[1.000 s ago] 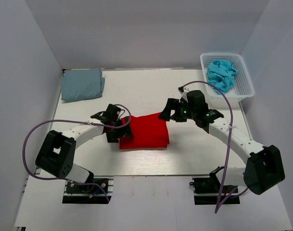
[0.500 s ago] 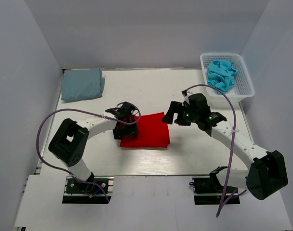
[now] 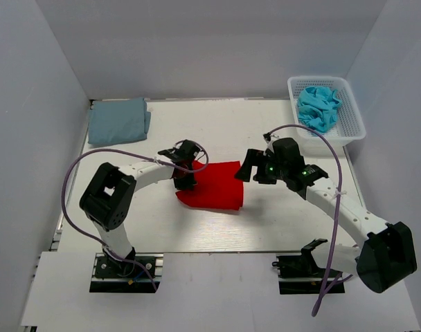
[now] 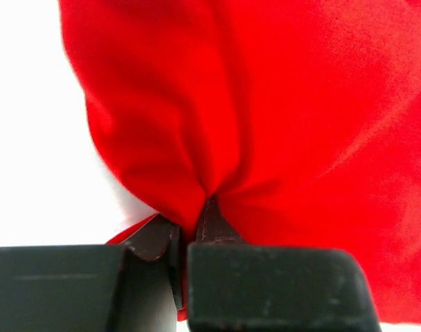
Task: Fold and stack the t-shirts
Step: Put the neatly folded tshirt into the corner of the board with the left arm
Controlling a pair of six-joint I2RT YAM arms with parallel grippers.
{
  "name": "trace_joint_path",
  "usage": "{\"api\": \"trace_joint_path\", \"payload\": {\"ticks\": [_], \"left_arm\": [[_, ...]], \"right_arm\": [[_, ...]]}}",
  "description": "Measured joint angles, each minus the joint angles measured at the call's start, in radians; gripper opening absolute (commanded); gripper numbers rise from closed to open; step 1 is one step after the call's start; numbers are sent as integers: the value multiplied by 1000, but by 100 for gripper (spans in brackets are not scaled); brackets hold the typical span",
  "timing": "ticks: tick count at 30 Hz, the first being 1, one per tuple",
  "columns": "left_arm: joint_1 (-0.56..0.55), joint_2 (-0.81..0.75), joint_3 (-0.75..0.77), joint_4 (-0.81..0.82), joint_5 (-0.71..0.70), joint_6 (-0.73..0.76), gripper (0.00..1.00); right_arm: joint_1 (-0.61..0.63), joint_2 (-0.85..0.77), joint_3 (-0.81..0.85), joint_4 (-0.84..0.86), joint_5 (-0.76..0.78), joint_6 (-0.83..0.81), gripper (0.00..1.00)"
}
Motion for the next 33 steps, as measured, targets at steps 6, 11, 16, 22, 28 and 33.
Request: {"api": "trace_joint_path", "payload": {"ticks": [6, 11, 16, 22, 28, 33], "left_arm": [[8, 34, 114, -33, -143, 155, 0], [43, 34, 286, -21, -238, 365, 0], [90, 33, 406, 47, -282, 565, 0], [173, 33, 461, 151, -299, 812, 0], [264, 57, 511, 267, -260, 1041, 0], [339, 148, 645, 325, -239, 1140, 0]], "right_arm": [[0, -26, -19, 3, 0, 0, 90], [0, -42, -19, 8, 2, -1, 90], [0, -47, -18, 6, 23, -6, 90], [0, -42, 10, -8, 47, -19, 90], [0, -7, 96, -29, 49, -26, 90], [0, 11, 114, -45, 48, -26, 90]]}}
